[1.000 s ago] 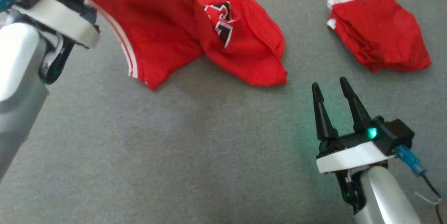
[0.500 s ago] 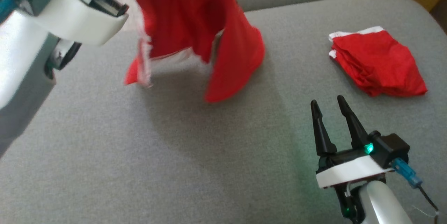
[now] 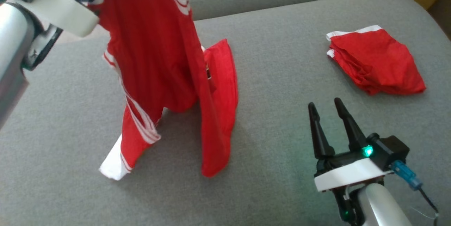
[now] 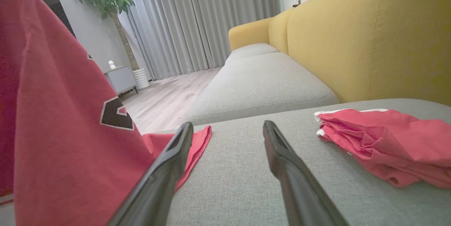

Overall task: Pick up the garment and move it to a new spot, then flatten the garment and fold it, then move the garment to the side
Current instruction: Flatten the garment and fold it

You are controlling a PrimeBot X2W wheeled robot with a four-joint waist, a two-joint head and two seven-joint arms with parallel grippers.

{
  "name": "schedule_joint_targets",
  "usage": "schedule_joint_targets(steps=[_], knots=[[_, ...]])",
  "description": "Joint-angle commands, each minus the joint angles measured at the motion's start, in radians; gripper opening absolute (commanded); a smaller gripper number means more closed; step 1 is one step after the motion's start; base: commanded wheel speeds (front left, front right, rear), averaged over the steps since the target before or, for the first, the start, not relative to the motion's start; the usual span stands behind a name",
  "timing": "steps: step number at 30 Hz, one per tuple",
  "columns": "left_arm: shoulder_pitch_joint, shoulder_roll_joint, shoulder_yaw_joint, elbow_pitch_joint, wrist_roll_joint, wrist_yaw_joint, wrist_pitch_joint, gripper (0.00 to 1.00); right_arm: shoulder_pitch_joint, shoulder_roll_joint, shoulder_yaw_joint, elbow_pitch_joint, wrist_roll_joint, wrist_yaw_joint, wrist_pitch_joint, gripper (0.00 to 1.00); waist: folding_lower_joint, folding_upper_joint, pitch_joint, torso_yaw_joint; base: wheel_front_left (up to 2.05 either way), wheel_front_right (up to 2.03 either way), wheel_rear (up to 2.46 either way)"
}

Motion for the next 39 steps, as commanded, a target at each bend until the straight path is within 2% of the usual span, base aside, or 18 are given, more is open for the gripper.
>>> schedule_joint_targets(steps=[1, 8, 11, 15, 18, 20, 25, 31, 35, 39], knots=[[-0.055, 0.033, 0.045, 0.007, 0.003, -0.007, -0.007, 0.0, -0.033, -0.003, 0.03, -0.036, 0.007, -0.001, -0.011, 1.0, -0.0001, -0.0001, 0.01, -0.012, 0.0, 0.0, 0.0], [-0.185, -0.04, -0.008, 0.213, 0.082, -0.069, -0.073, 0.0, -0.062, -0.003, 0.066, -0.034, 0.023, -0.001, -0.011, 1.0, -0.0001, -0.0001, 0.037, -0.077, 0.0, 0.0, 0.0], [-0.258, -0.066, -0.003, 0.288, 0.114, -0.07, -0.116, 0.0, -0.068, -0.003, 0.081, -0.036, 0.027, -0.001, -0.011, 1.0, -0.0001, -0.0001, 0.045, -0.098, 0.0, 0.0, 0.0], [-0.395, -0.121, 0.015, 0.408, 0.18, -0.042, -0.177, 0.0, -0.071, -0.003, 0.088, -0.042, 0.031, -0.001, -0.011, 1.0, -0.0001, -0.0001, 0.058, -0.116, 0.0, 0.0, 0.0], [-0.436, -0.151, 0.012, 0.435, 0.224, -0.035, -0.19, 0.0, -0.063, -0.003, 0.086, -0.044, 0.028, -0.001, -0.011, 1.0, -0.0001, -0.0001, 0.065, -0.112, 0.0, 0.0, 0.0], [-0.422, -0.154, 0.005, 0.394, 0.253, -0.045, -0.191, 0.0, -0.06, -0.003, 0.082, -0.046, 0.025, -0.001, -0.011, 1.0, -0.0001, -0.0001, 0.072, -0.101, 0.0, 0.0, 0.0], [-0.245, -0.085, -0.018, 0.274, 0.284, -0.072, -0.192, 0.0, -0.057, -0.003, 0.075, -0.049, 0.018, -0.001, -0.011, 1.0, -0.0001, -0.0001, 0.074, -0.061, 0.0, 0.0, 0.0], [0.025, 0.055, -0.104, 0.143, 0.325, -0.092, -0.192, 0.0, -0.048, -0.003, 0.07, -0.038, 0.002, -0.001, -0.011, 1.0, -0.0001, -0.0001, 0.064, 0.001, 0.0, 0.0, 0.0], [0.135, 0.131, -0.1, 0.127, 0.322, -0.06, -0.192, 0.0, -0.043, -0.003, 0.074, -0.032, -0.005, -0.001, -0.011, 1.0, -0.0001, -0.0001, 0.053, 0.037, 0.0, 0.0, 0.0], [0.208, 0.179, -0.065, 0.154, 0.29, -0.027, -0.192, 0.0, -0.041, -0.003, 0.077, -0.028, -0.015, -0.001, -0.011, 1.0, -0.0001, -0.0001, 0.043, 0.06, 0.0, 0.0, 0.0]])
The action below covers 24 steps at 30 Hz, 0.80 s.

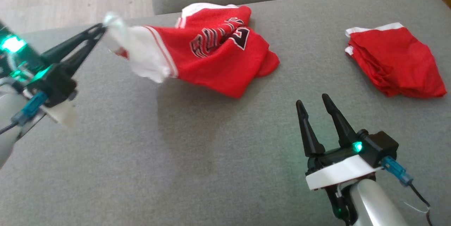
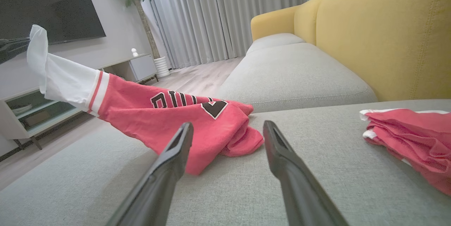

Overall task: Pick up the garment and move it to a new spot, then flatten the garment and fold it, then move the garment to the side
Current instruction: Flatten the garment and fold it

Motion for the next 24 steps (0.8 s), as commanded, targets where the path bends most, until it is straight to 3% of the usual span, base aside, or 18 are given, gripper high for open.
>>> schedule_joint_targets(steps=[1, 7, 12, 13, 14, 17, 18, 21, 22, 24], knots=[[-0.019, 0.06, 0.07, -0.001, -0.009, 0.017, -0.001, 0.0, -0.013, -0.002, 0.022, -0.027, -0.006, -0.001, -0.011, 1.0, 0.0001, -0.0001, -0.007, 0.011, 0.0, 0.0, 0.0], [0.086, 0.082, 0.054, 0.064, -0.027, 0.022, -0.001, 0.0, -0.01, -0.002, 0.013, -0.024, -0.016, -0.001, -0.011, 1.0, 0.0001, -0.0001, -0.013, 0.025, 0.0, 0.0, 0.0], [0.191, 0.062, 0.027, 0.13, -0.07, 0.04, 0.017, 0.0, -0.008, -0.002, 0.01, -0.021, -0.022, -0.001, -0.011, 1.0, 0.0001, -0.0001, -0.015, 0.028, 0.0, 0.0, 0.0], [0.217, 0.055, 0.028, 0.144, -0.095, 0.045, 0.036, 0.35, -0.007, -0.002, 0.008, -0.02, -0.023, -0.001, -0.011, 1.0, 0.0001, -0.0001, -0.018, 0.029, 0.0, 0.0, 0.0], [0.242, 0.047, 0.03, 0.155, -0.121, 0.049, 0.055, 0.97, -0.006, -0.002, 0.004, -0.02, -0.024, -0.001, -0.011, 1.0, 0.0001, -0.0001, -0.02, 0.031, 0.0, 0.0, 0.0], [0.291, 0.028, 0.042, 0.186, -0.189, 0.056, 0.112, 1.0, -0.003, -0.002, -0.002, -0.019, -0.026, -0.001, -0.011, 1.0, 0.0001, -0.0001, -0.023, 0.036, 0.0, 0.0, 0.0], [0.321, -0.001, 0.082, 0.186, -0.262, 0.086, 0.116, 1.0, -0.002, -0.002, -0.007, -0.019, -0.031, -0.001, -0.011, 1.0, 0.0001, -0.0001, -0.026, 0.042, 0.0, 0.0, 0.0], [0.345, -0.033, 0.134, 0.157, -0.321, 0.143, 0.074, 1.0, 0.0, -0.002, -0.026, -0.017, -0.039, -0.001, -0.011, 1.0, 0.0001, -0.0001, -0.036, 0.056, 0.0, 0.0, 0.0], [0.353, -0.054, 0.18, 0.128, -0.355, 0.188, 0.041, 1.0, 0.002, -0.002, -0.041, -0.018, -0.048, -0.001, -0.011, 1.0, 0.0001, -0.0001, -0.044, 0.068, 0.0, 0.0, 0.0], [0.361, -0.079, 0.235, 0.081, -0.386, 0.235, 0.016, 1.0, 0.008, -0.002, -0.058, -0.019, -0.059, -0.001, -0.011, 1.0, 0.0001, -0.0001, -0.054, 0.083, 0.0, 0.0, 0.0]])
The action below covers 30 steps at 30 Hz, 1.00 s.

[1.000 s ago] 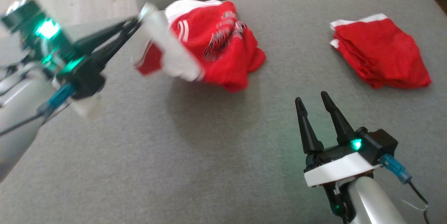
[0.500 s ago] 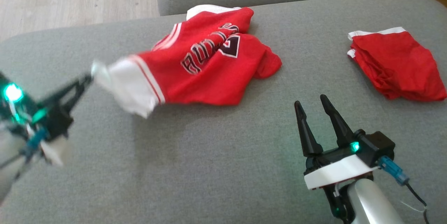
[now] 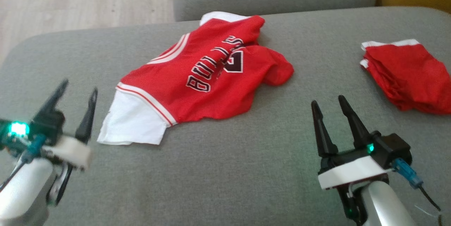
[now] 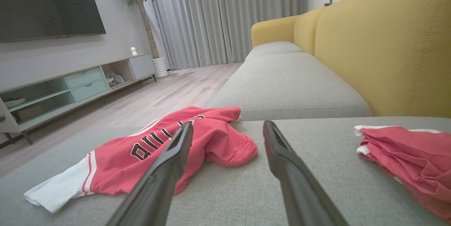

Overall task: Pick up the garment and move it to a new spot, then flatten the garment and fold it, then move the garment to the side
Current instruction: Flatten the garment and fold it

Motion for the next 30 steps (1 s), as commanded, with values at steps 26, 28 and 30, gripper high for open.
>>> schedule_joint_targets(steps=[26, 28, 30], knots=[[0.25, -0.355, 0.444, -0.419, 0.2, 0.028, -0.023, 1.0, -0.214, -0.002, -0.024, 0.124, -0.095, -0.001, 0.158, 1.0, 0.0001, 0.0, 0.099, 0.181, 0.0, 0.0, 0.0], [0.245, -0.376, 0.446, -0.405, 0.212, 0.011, -0.023, 1.0, -0.261, -0.002, -0.025, 0.191, -0.073, -0.001, 0.201, 1.0, 0.0001, 0.0, 0.111, 0.2, 0.0, 0.0, 0.0], [0.239, -0.395, 0.45, -0.39, 0.227, -0.006, -0.023, 1.0, -0.304, -0.002, -0.038, 0.27, -0.016, -0.001, 0.247, 1.0, 0.0001, 0.0, 0.121, 0.219, 0.0, 0.0, 0.0]])
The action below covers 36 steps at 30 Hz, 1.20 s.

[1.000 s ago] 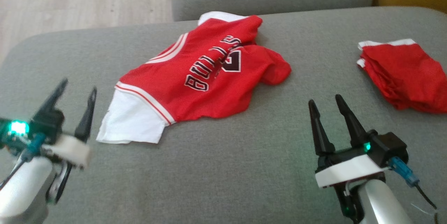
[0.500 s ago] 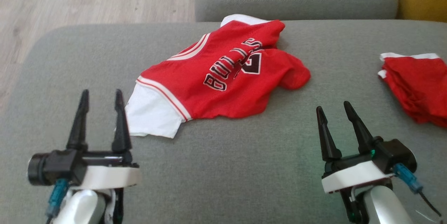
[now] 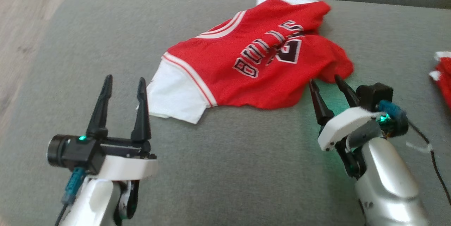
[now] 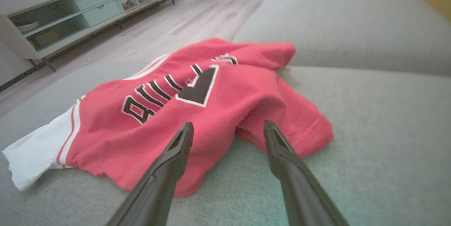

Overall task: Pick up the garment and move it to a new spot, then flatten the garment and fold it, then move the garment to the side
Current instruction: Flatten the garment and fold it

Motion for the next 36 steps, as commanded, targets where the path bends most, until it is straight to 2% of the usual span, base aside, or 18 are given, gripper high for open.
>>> schedule_joint_targets(steps=[1, 5, 12, 13, 14, 21, 26, 31, 36], knots=[[-0.053, -0.001, 0.05, -0.016, 0.017, -0.012, -0.005, 1.0, -0.06, -0.002, 0.009, 0.039, 0.042, -0.001, 0.036, 1.0, -0.0002, 0.0, 0.025, 0.036, 0.0, 0.0, 0.0], [-0.061, -0.034, 0.065, 0.008, 0.04, -0.044, -0.005, 1.0, -0.142, -0.002, 0.007, 0.175, 0.069, -0.001, 0.074, 1.0, -0.0002, 0.0, 0.039, 0.072, 0.0, 0.0, 0.0], [-0.054, -0.071, 0.099, 0.027, 0.071, -0.077, -0.005, 1.0, -0.23, -0.002, 0.029, 0.332, 0.1, -0.001, 0.045, 1.0, -0.0002, 0.0, 0.045, 0.094, 0.0, 0.0, 0.0], [-0.053, -0.075, 0.105, 0.029, 0.076, -0.082, -0.005, 1.0, -0.24, -0.002, 0.031, 0.352, 0.109, -0.001, 0.032, 0.37, -0.0002, 0.0, 0.045, 0.093, 0.0, 0.0, 0.0], [-0.05, -0.079, 0.112, 0.03, 0.082, -0.084, -0.005, 1.0, -0.25, -0.002, 0.032, 0.368, 0.111, -0.001, 0.011, 0.0, -0.0002, 0.0, 0.045, 0.089, 0.0, 0.0, 0.0], [-0.021, -0.086, 0.152, 0.041, 0.115, -0.11, -0.005, 1.0, -0.255, -0.002, 0.052, 0.44, 0.111, -0.001, -0.154, 0.0, -0.0002, 0.0, 0.006, 0.013, 0.0, 0.0, 0.0], [0.003, -0.095, 0.174, 0.038, 0.13, -0.121, -0.005, 1.0, -0.207, -0.002, 0.01, 0.435, 0.051, -0.001, -0.203, 0.0, -0.0002, 0.0, -0.047, -0.065, 0.0, 0.0, 0.0], [0.026, -0.121, 0.179, 0.03, 0.146, -0.13, -0.005, 1.0, -0.142, -0.002, -0.114, 0.35, -0.08, -0.001, -0.172, 0.0, -0.0002, 0.0, -0.094, -0.117, 0.0, 0.0, 0.0], [0.053, -0.145, 0.191, 0.008, 0.162, -0.142, -0.005, 1.0, -0.061, -0.002, -0.226, 0.17, -0.2, -0.001, -0.058, 0.0, -0.0002, 0.0, -0.119, -0.131, 0.0, 0.0, 0.0]])
